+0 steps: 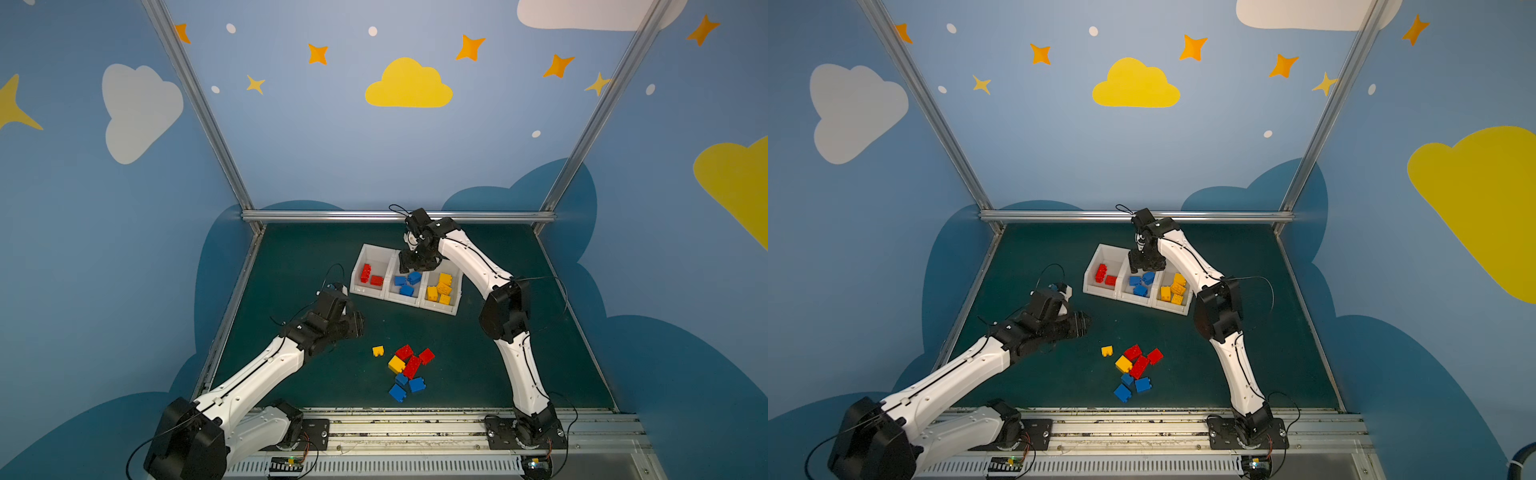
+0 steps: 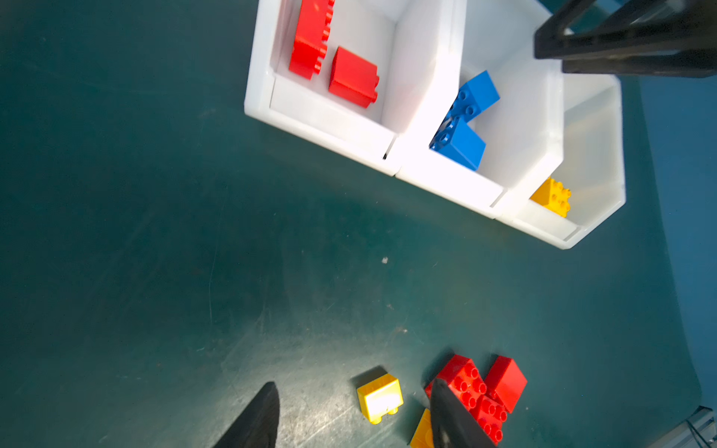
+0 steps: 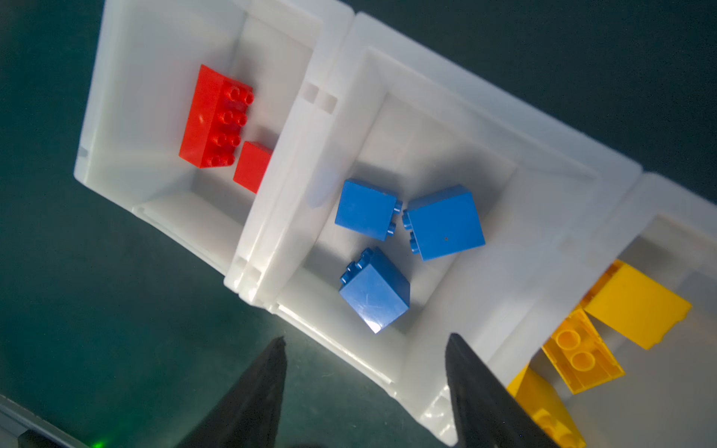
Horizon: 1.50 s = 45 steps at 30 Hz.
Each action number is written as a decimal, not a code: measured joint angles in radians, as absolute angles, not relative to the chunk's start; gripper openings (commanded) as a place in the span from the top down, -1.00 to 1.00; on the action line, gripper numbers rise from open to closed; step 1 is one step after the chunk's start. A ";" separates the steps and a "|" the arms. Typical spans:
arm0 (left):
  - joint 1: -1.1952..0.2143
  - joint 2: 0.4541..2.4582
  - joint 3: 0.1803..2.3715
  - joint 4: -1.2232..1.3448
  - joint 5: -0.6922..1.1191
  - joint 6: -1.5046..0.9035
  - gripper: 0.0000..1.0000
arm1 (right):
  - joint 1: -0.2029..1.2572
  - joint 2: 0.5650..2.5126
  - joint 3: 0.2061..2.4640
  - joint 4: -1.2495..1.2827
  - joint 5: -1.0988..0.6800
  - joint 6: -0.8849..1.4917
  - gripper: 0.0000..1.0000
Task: Sort the legos into containers by color
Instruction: Place the lego in the container, then pick up the lego from the middle-left of the table.
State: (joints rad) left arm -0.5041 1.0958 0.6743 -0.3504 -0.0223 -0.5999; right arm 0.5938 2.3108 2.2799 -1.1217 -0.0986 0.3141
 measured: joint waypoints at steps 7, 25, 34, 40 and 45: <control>-0.515 1.113 0.665 -0.349 -0.014 -0.602 -0.26 | 0.593 2.124 2.049 -1.081 -0.100 0.319 -0.32; -0.688 1.356 0.671 -0.320 0.013 -0.635 -0.34 | 0.611 1.656 1.475 -0.980 -0.076 0.376 -0.34; -0.749 1.509 0.768 -0.332 0.015 -0.643 -0.31 | 0.611 1.586 1.413 -0.958 -0.063 0.406 -0.34; -0.780 1.562 0.821 -0.374 -0.020 -0.651 -0.23 | 0.611 1.586 1.402 -0.946 -0.064 0.408 -0.34; -0.792 1.597 0.851 -0.420 -0.053 -0.653 -0.15 | 0.611 1.586 1.397 -0.940 -0.065 0.408 -0.34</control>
State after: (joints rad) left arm -0.7918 1.5974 0.8509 -0.4198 -0.0532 -0.6533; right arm 0.6106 1.5860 1.3972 -0.9401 -0.0647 0.4080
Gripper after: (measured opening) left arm 0.594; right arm 0.670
